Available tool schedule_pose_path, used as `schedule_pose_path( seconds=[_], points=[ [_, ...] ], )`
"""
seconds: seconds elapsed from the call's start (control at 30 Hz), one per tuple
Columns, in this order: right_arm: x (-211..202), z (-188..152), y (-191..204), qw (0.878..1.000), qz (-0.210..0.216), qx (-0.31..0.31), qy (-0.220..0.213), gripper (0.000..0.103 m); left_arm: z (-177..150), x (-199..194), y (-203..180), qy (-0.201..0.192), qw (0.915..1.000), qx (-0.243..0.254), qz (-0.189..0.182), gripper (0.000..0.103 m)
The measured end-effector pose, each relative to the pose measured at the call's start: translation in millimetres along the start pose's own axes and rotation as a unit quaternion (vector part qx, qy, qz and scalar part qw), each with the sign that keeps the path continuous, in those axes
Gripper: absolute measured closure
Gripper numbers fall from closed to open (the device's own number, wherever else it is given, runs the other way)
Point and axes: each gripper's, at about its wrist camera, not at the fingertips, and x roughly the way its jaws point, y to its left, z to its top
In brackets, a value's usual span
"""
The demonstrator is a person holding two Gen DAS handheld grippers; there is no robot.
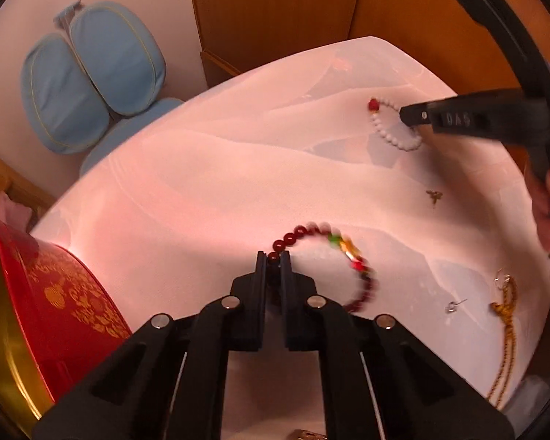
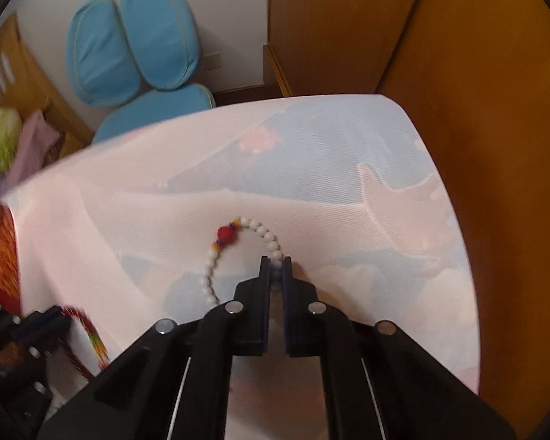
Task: Organize jewelry
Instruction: 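Carry both bracelets into the red tin and open both tools to drop them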
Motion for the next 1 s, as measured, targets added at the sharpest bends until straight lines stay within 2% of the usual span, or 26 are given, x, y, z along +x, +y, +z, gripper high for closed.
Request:
schedule_pose_path(
  seconds=[0.07, 0.13, 0.37, 0.53, 0.67, 1.0],
  points=[
    [0.9, -1.4, 4.5, 1.0, -0.005, -0.006, 0.006, 0.097, -1.1, -4.3, 7.2, 0.001, 0.9993, -0.036, -0.014, 0.096],
    [-7.6, -4.4, 1.3, 1.0, 0.015, 0.016, 0.001, 0.097, -5.3, -16.1, 13.9, -0.005, 0.9973, -0.068, -0.027, 0.096],
    [-68.2, -22.1, 12.1, 0.996, 0.067, 0.009, -0.059, 0.097, -21.0, -70.0, 11.3, -0.067, 0.9923, -0.093, -0.046, 0.096],
    [-112.7, -34.8, 27.8, 0.99, 0.098, -0.009, -0.1, 0.097, -35.4, -110.5, 15.5, -0.097, 0.9879, -0.114, -0.04, 0.096],
    [-148.4, -38.7, 48.7, 0.983, 0.127, -0.037, -0.127, 0.096, -55.8, -151.4, 23.5, -0.135, 0.9797, -0.144, -0.035, 0.096],
    [-207.5, -42.1, 133.9, 0.955, 0.21, -0.119, -0.172, 0.096, -132.0, -238.4, 77.7, -0.182, 0.9543, -0.233, 0.043, 0.096]
  ],
)
